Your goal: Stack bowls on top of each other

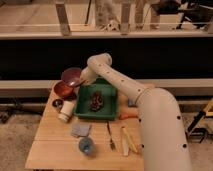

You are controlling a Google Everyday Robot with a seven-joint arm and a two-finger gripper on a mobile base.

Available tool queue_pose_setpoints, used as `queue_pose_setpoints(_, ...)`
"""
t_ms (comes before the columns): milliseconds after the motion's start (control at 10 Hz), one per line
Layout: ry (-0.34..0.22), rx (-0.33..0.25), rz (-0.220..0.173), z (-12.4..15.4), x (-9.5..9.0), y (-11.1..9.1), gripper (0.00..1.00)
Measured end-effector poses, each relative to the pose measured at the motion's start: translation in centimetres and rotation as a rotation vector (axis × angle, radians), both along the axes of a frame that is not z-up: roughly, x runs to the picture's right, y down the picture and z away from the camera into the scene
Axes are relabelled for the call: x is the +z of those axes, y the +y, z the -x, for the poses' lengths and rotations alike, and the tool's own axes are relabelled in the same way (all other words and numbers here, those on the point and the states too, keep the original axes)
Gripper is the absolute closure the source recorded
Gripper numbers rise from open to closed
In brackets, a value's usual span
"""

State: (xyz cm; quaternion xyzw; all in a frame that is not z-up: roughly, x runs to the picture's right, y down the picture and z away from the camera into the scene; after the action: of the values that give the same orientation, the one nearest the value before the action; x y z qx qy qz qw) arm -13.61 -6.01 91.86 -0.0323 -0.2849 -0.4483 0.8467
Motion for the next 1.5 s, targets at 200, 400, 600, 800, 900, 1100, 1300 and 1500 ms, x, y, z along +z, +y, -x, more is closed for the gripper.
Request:
queue_pose_setpoints(200,-0.012,-0.034,-0.020,0.9,-0.3,0.1,1.00)
queue_pose_setpoints(400,-0.032,-0.060,-0.038,1.9,-0.5,0.2,1.00)
queue_pose_setpoints(600,-0.046,-0.073,-0.044,2.6,-0.5,0.4,1.00)
queue_pose_setpoints(800,-0.061,-0.080,-0.045,3.2,-0.3,0.3,1.00)
queue_pose_setpoints(900,-0.075,-0.087,-0.042,3.8,-0.1,0.4,1.00)
queue_pose_setpoints(1100,-0.086,-0.093,-0.041,4.0,0.1,0.4,1.00)
queue_pose_setpoints(1300,-0.102,-0.108,-0.041,4.7,0.3,0.5,1.00)
queue_pose_setpoints(1500,-0.116,-0.124,-0.039,5.1,0.4,0.7,1.00)
